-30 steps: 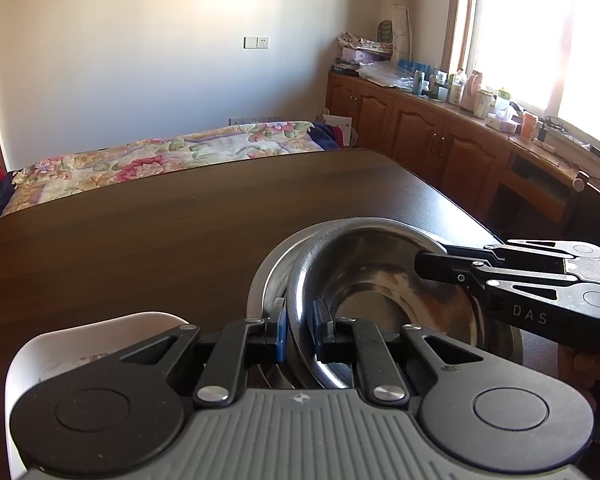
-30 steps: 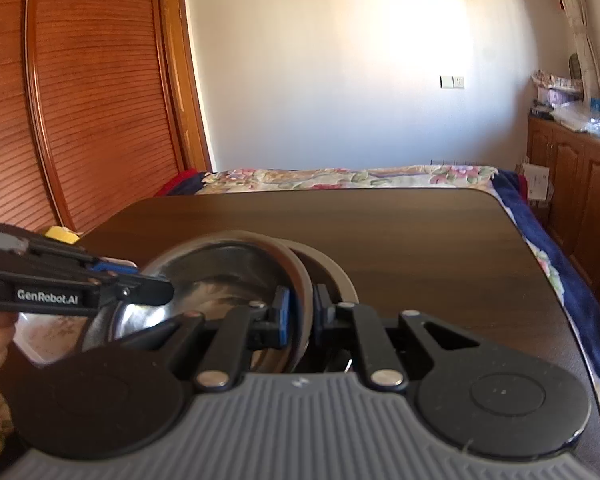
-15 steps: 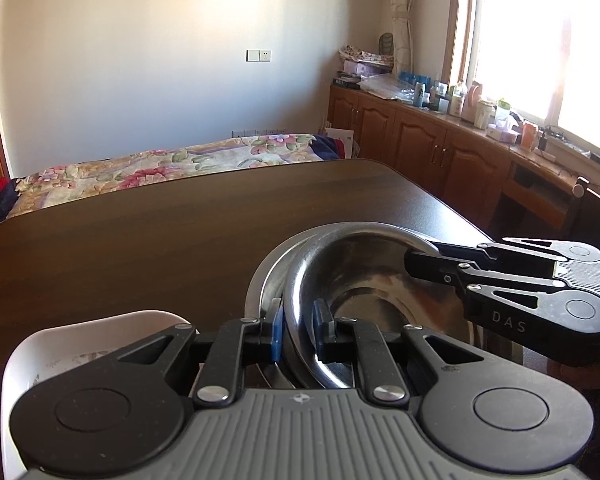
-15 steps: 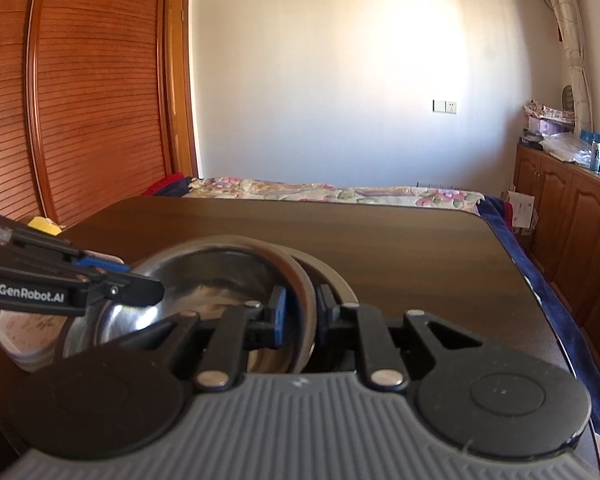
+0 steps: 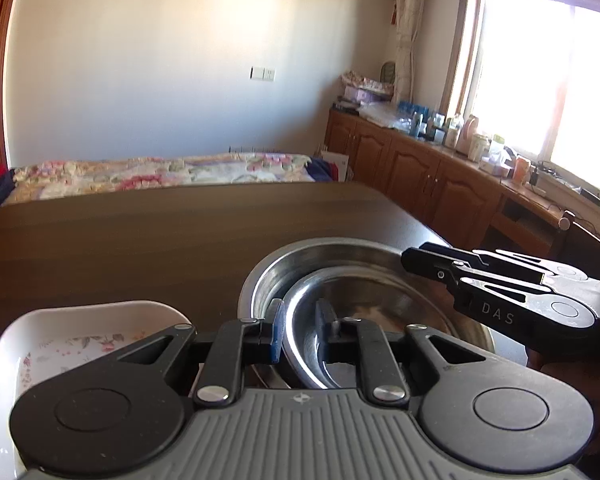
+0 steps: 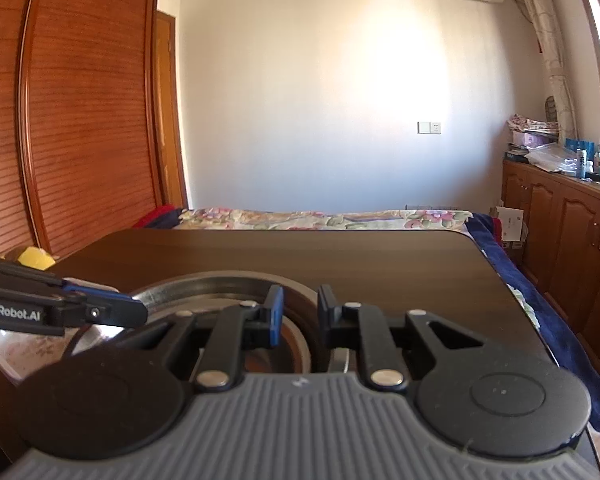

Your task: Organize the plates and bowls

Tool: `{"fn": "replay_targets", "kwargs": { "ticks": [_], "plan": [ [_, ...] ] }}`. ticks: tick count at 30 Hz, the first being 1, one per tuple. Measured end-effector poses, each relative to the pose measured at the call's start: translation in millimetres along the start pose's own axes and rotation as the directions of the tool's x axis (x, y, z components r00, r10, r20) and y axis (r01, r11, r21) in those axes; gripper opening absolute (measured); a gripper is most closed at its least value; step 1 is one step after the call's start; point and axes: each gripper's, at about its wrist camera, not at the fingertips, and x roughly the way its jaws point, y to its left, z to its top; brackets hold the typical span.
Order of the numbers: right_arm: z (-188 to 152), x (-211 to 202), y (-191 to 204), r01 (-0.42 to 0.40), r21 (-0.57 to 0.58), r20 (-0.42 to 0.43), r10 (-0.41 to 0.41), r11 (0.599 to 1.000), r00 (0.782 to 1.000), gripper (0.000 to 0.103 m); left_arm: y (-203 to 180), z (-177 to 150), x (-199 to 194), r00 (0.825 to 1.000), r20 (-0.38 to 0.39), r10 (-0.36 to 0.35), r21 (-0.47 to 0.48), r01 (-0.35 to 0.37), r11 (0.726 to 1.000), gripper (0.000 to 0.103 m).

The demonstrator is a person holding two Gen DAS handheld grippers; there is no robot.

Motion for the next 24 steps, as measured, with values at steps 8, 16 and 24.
{"fn": "replay_targets", "kwargs": {
  "ticks": [8,16,24],
  "plan": [
    [-6,-6,-1,0.033,0.020,0.032,-0.033,0.999,0.999,0.047,-7,-9,-18,0.993,0.096,0.064,0.010,-0.065,0.998,0.054],
    [-17,-8,-3,0.055,0.080,0.016,-0.056,0.995,0.998,0.063,-12,-22,-18,0.987,0.123,0.104,0.015,-0.106,0.994,0.075],
    [-20,-3,-5,0.037,0.101,-0.005,-0.037,0.994,0.999,0.068,-11,-31,-12,0.987,0.110,0.115,-0.011,-0.114,0.993,0.070]
  ]
}}
